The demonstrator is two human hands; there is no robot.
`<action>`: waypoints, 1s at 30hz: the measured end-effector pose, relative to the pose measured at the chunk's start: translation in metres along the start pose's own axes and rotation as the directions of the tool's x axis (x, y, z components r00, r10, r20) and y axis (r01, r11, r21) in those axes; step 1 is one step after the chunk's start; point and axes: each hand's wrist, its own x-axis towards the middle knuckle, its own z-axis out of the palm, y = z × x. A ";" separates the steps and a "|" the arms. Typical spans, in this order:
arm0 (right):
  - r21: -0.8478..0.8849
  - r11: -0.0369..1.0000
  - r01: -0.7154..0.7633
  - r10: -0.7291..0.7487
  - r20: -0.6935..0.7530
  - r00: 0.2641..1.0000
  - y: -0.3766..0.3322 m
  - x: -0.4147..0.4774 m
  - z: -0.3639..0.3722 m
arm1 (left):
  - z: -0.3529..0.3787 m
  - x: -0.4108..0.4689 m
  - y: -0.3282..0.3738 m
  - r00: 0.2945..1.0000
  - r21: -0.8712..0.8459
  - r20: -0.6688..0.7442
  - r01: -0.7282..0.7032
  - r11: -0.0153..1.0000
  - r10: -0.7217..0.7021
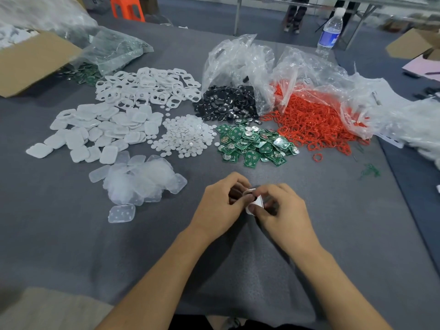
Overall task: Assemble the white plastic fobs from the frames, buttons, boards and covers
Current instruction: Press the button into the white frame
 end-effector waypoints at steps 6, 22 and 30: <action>0.009 0.999 0.045 -0.044 -0.018 0.999 0.002 -0.003 0.000 | -0.001 -0.001 0.003 1.000 0.021 0.003 0.020 1.000 -0.020; -0.039 0.997 0.071 -0.073 -0.044 0.996 0.003 -0.010 0.004 | 0.003 -0.001 0.007 1.000 0.114 -0.019 -0.011 0.993 0.013; -0.030 0.999 0.030 -0.031 -0.039 0.999 0.002 -0.008 0.003 | 0.004 -0.001 0.007 0.998 0.154 -0.051 -0.025 0.988 0.033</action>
